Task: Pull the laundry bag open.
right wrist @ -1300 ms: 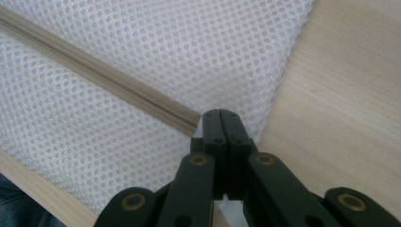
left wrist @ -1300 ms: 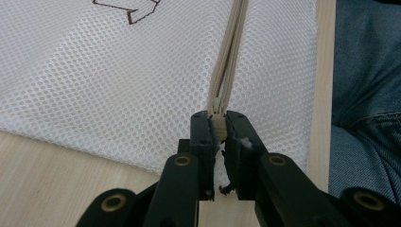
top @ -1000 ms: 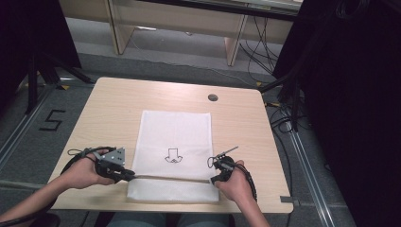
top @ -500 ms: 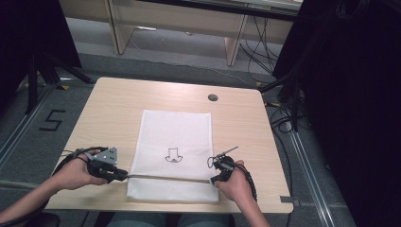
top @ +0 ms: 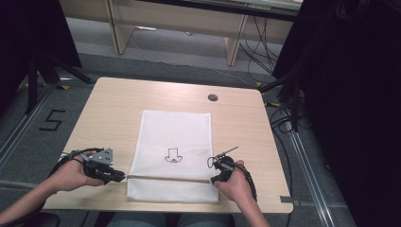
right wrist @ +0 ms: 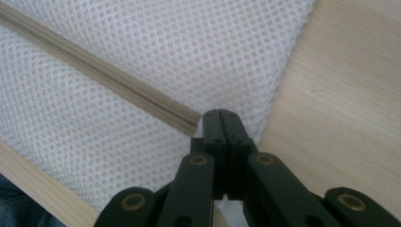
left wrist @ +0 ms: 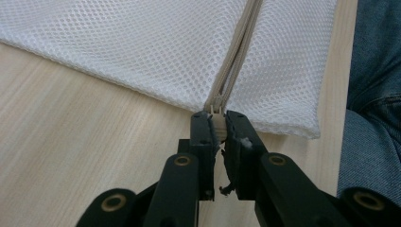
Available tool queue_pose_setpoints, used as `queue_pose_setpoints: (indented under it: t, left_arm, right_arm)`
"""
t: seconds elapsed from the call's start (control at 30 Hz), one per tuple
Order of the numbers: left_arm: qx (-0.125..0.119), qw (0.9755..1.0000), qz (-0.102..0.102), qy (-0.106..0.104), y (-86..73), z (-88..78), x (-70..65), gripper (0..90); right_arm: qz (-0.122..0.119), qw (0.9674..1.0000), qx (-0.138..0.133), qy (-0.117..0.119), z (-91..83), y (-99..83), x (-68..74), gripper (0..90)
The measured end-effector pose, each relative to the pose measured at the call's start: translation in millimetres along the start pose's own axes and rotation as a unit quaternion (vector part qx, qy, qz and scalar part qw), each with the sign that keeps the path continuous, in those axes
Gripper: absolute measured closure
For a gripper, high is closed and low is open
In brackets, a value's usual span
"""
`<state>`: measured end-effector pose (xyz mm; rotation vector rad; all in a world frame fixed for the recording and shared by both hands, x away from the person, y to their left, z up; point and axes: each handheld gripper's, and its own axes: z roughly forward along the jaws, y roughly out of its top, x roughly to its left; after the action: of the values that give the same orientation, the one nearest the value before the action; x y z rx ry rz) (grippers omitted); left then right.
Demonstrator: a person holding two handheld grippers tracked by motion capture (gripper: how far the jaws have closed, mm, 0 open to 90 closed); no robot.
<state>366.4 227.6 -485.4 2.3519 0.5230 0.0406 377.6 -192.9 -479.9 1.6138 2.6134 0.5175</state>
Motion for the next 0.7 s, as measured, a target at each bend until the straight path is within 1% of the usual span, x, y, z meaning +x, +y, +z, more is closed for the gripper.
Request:
queue_pose_setpoints:
  t: [0.03, 0.07, 0.13, 0.17, 0.2, 0.3, 0.33, 0.37, 0.4, 0.43, 0.5, 0.53, 0.57, 0.6, 0.63, 0.67, 0.7]
  left_arm:
    - [0.0, 1.0, -0.002, -0.001, -0.8, 0.5, 0.2, 81.8]
    - [-0.002, 1.0, -0.005, -0.003, -1.6, 1.3, 0.3, 81.8]
    - [-0.003, 1.0, -0.008, -0.004, -2.8, 2.2, 0.9, 81.8]
    - [-0.002, 1.0, -0.006, -0.004, -3.2, 2.2, 1.8, 81.8]
    - [0.0, 1.0, -0.006, -0.002, -3.7, 2.4, 2.1, 81.8]
    - [0.001, 1.0, -0.009, -0.002, -5.1, 3.7, 3.0, 81.8]
    - [0.004, 1.0, -0.006, -0.001, -5.2, 4.2, 2.8, 81.8]
    - [0.005, 1.0, -0.005, -0.001, -5.2, 4.9, 2.2, 81.8]
    - [0.006, 1.0, 0.005, -0.001, -5.0, 5.2, 3.0, 81.8]
    - [0.004, 0.9999, -0.01, 0.0, -5.8, 6.2, 2.0, 81.8]
    - [0.011, 0.9999, -0.008, -0.002, -6.6, 7.7, 3.5, 81.7]
    - [0.015, 0.9999, -0.007, -0.005, -6.6, 8.5, 3.7, 81.7]
    - [0.014, 0.9999, -0.002, -0.002, -6.9, 9.6, 3.7, 81.7]
    - [0.014, 0.9999, -0.001, 0.005, -7.3, 10.5, 3.2, 81.6]
    - [0.012, 0.9999, 0.001, 0.006, -7.5, 11.0, 3.1, 81.5]
    - [0.01, 0.9999, 0.001, 0.008, -7.7, 11.2, 3.1, 81.5]
    - [0.012, 0.9998, 0.006, 0.012, -7.9, 10.6, 3.8, 81.4]
  right_arm:
    - [-0.003, 1.0, 0.0, 0.001, 0.2, 0.0, -0.4, 90.0]
    - [-0.011, 0.9999, -0.002, 0.003, 0.5, 0.2, -1.4, 90.0]
    - [-0.011, 0.9999, -0.003, 0.002, 0.6, 0.1, -1.3, 90.0]
    - [-0.001, 0.9999, 0.0, 0.011, -1.1, -0.1, 0.2, 90.0]
    - [-0.003, 0.9999, 0.005, 0.009, -2.1, 0.2, 0.0, 90.0]
    - [-0.004, 0.9999, 0.004, 0.01, -2.0, 0.1, 0.0, 90.0]
    - [-0.006, 0.9999, 0.004, 0.009, -1.8, 0.1, -0.2, 90.0]
    - [-0.014, 0.9998, -0.006, 0.013, -0.1, 0.0, -1.3, 90.0]
    - [-0.011, 0.9999, -0.004, 0.012, -0.5, 0.1, -0.9, 90.0]
    - [-0.001, 0.9999, -0.001, 0.011, -1.1, -0.1, 0.2, 90.0]
    - [-0.001, 0.9999, -0.001, 0.01, -1.2, -0.1, 0.2, 90.0]
    - [-0.003, 0.9999, 0.005, 0.008, -1.9, 0.2, 0.1, 90.0]
    - [0.001, 1.0, 0.006, 0.006, -1.3, 0.5, 0.3, 90.0]
    - [0.003, 1.0, 0.007, 0.005, -1.3, 0.5, 0.4, 90.0]
    - [-0.003, 1.0, 0.006, 0.004, -0.8, 0.3, -0.6, 90.0]
    - [-0.003, 1.0, -0.001, 0.002, 0.4, 0.1, -0.4, 90.0]
    - [-0.007, 0.9999, 0.005, 0.006, -1.3, 0.6, -0.4, 90.0]
